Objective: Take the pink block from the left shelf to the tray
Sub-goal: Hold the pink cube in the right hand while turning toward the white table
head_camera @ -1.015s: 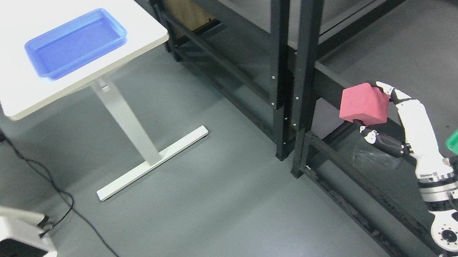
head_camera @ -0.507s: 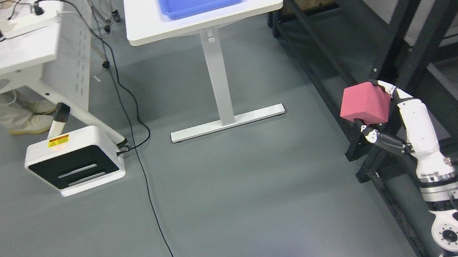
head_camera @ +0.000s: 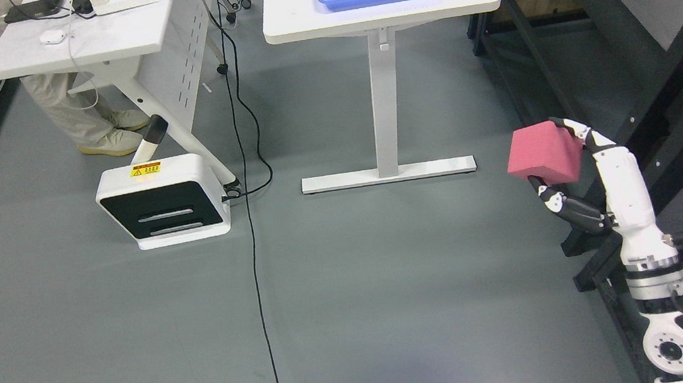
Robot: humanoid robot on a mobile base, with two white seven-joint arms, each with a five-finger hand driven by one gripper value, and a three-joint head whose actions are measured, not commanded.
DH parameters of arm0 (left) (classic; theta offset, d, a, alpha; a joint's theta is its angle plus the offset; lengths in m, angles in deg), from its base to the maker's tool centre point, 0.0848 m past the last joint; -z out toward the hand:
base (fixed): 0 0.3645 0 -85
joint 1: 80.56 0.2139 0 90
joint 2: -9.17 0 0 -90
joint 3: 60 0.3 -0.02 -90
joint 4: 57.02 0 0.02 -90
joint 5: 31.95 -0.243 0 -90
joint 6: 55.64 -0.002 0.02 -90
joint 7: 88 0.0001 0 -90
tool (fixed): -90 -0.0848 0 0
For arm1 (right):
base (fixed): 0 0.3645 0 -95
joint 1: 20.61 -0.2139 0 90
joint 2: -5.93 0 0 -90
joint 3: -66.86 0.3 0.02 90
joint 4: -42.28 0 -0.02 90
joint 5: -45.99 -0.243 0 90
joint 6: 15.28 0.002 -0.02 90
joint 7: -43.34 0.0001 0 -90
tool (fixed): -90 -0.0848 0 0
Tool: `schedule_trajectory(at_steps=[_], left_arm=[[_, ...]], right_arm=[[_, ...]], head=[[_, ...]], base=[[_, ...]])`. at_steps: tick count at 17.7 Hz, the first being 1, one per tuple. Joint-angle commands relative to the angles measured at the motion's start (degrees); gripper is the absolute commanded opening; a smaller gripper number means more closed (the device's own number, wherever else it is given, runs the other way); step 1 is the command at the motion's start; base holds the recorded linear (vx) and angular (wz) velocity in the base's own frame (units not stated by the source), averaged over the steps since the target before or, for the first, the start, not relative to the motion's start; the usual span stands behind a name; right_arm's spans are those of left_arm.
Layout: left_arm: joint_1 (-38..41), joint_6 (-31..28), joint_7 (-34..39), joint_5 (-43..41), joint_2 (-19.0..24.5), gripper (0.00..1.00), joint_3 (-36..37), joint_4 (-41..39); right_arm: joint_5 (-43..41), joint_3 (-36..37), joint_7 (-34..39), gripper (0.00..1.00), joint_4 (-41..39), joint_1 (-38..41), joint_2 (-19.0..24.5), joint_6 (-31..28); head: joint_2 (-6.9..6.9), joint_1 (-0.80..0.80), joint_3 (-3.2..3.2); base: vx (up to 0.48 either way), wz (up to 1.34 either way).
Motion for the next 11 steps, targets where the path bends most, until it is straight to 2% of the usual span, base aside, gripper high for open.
schedule_trajectory(at_steps=[1,11], left_arm=[[-1.7,0.0,0.0,0.0,1.0,1.00,0.0,-1.0],[-1.7,0.0,0.0,0.0,1.0,1.00,0.0,-1.0]], right_arm=[[0.0,0.0,0.1,0.05,0.0,0.1,0.1,0.0],[0.0,-0.1,0.2,0.05,0.0,0.2,0.1,0.0]], head=[[0.00,0.00,0.00],[0.00,0.00,0.00]], base=[[0.000,0.00],[0.056,0.10]])
